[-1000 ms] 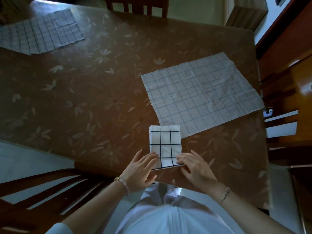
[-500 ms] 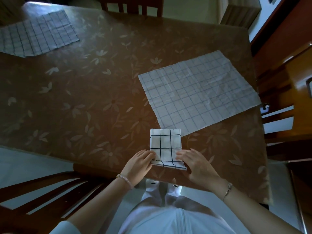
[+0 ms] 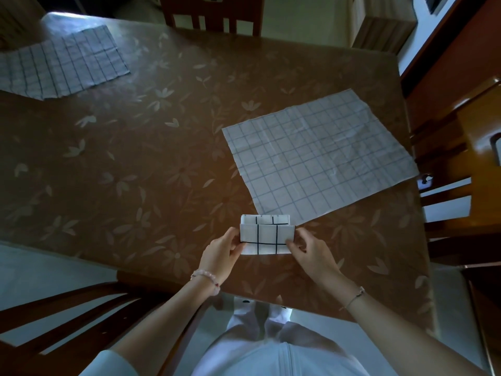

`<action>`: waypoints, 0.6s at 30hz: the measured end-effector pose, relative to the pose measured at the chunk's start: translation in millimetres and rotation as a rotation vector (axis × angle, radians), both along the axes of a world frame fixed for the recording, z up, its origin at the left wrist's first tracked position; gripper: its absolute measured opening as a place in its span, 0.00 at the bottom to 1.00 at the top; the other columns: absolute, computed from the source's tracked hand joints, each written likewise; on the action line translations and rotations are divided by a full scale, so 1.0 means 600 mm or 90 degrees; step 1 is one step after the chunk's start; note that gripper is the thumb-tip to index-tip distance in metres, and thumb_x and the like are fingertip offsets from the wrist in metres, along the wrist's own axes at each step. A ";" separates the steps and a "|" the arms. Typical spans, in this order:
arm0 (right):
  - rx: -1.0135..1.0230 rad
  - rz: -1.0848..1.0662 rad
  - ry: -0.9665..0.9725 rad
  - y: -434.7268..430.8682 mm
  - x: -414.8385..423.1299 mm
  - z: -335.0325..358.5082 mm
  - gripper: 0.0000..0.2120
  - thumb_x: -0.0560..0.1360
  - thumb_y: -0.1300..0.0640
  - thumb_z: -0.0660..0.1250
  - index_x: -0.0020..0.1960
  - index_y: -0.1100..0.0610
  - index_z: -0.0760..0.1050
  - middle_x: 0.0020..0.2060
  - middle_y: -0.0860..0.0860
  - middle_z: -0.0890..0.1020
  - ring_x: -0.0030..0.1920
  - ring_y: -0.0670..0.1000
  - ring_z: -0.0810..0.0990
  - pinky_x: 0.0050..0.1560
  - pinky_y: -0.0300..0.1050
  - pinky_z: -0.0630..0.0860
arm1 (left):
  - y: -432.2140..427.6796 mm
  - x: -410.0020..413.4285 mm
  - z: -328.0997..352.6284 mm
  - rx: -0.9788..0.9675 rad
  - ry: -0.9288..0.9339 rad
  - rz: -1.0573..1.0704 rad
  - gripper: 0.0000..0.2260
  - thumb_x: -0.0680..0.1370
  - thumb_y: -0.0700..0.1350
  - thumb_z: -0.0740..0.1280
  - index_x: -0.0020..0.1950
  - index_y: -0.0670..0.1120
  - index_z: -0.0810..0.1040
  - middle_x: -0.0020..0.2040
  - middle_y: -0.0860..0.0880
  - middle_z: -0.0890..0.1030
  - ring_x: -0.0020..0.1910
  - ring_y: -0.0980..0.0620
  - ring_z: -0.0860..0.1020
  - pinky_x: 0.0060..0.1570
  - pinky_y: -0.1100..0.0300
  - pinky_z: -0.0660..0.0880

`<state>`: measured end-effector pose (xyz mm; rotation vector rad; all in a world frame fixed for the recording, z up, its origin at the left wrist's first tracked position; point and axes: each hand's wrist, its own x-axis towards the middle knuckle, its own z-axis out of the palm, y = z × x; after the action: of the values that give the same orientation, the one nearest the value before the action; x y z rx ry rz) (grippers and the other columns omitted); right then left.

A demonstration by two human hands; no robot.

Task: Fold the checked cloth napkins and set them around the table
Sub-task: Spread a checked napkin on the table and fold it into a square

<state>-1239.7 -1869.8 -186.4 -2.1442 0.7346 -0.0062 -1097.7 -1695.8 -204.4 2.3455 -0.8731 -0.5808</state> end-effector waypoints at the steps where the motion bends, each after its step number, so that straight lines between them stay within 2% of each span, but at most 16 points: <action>1: 0.003 -0.025 0.003 0.000 0.006 -0.001 0.12 0.78 0.50 0.62 0.58 0.53 0.74 0.39 0.47 0.83 0.34 0.45 0.80 0.36 0.37 0.75 | -0.006 0.003 0.001 0.003 0.014 0.018 0.08 0.78 0.48 0.63 0.53 0.45 0.73 0.45 0.50 0.82 0.43 0.52 0.81 0.43 0.55 0.79; 3: -0.008 -0.063 0.032 0.000 0.018 -0.002 0.08 0.77 0.50 0.62 0.52 0.53 0.75 0.33 0.51 0.81 0.29 0.48 0.77 0.31 0.40 0.72 | -0.017 0.007 0.003 0.016 0.022 0.047 0.08 0.78 0.48 0.62 0.53 0.46 0.73 0.42 0.49 0.82 0.39 0.52 0.80 0.40 0.54 0.79; 5: -0.025 -0.086 0.066 0.000 0.025 -0.004 0.07 0.77 0.50 0.62 0.47 0.53 0.74 0.31 0.50 0.79 0.28 0.47 0.75 0.28 0.38 0.67 | -0.027 0.010 0.005 0.035 0.016 0.067 0.08 0.79 0.49 0.62 0.53 0.46 0.74 0.40 0.51 0.81 0.36 0.53 0.79 0.36 0.58 0.77; 7: -0.040 -0.108 0.090 0.000 0.031 -0.006 0.08 0.77 0.49 0.62 0.47 0.54 0.74 0.33 0.48 0.79 0.32 0.47 0.76 0.31 0.41 0.67 | -0.034 0.012 0.006 0.049 0.015 0.083 0.08 0.79 0.50 0.62 0.53 0.47 0.74 0.41 0.52 0.80 0.37 0.54 0.78 0.36 0.59 0.76; 12: -0.058 -0.163 0.127 0.000 0.045 -0.006 0.10 0.76 0.47 0.63 0.52 0.52 0.76 0.42 0.48 0.81 0.44 0.51 0.78 0.38 0.43 0.69 | -0.048 0.018 0.009 0.076 0.022 0.131 0.07 0.78 0.52 0.61 0.50 0.49 0.74 0.43 0.54 0.80 0.39 0.54 0.78 0.38 0.55 0.78; 18: -0.074 -0.236 0.130 0.002 0.059 -0.006 0.11 0.75 0.45 0.64 0.51 0.50 0.76 0.44 0.46 0.81 0.47 0.50 0.78 0.40 0.42 0.69 | -0.061 0.017 0.011 0.101 0.007 0.175 0.06 0.78 0.51 0.61 0.50 0.50 0.71 0.43 0.54 0.79 0.38 0.52 0.78 0.34 0.58 0.75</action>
<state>-1204.1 -1868.5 -189.9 -2.1068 1.2714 -0.0271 -1087.6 -1732.3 -197.9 2.5448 -0.5018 -0.5641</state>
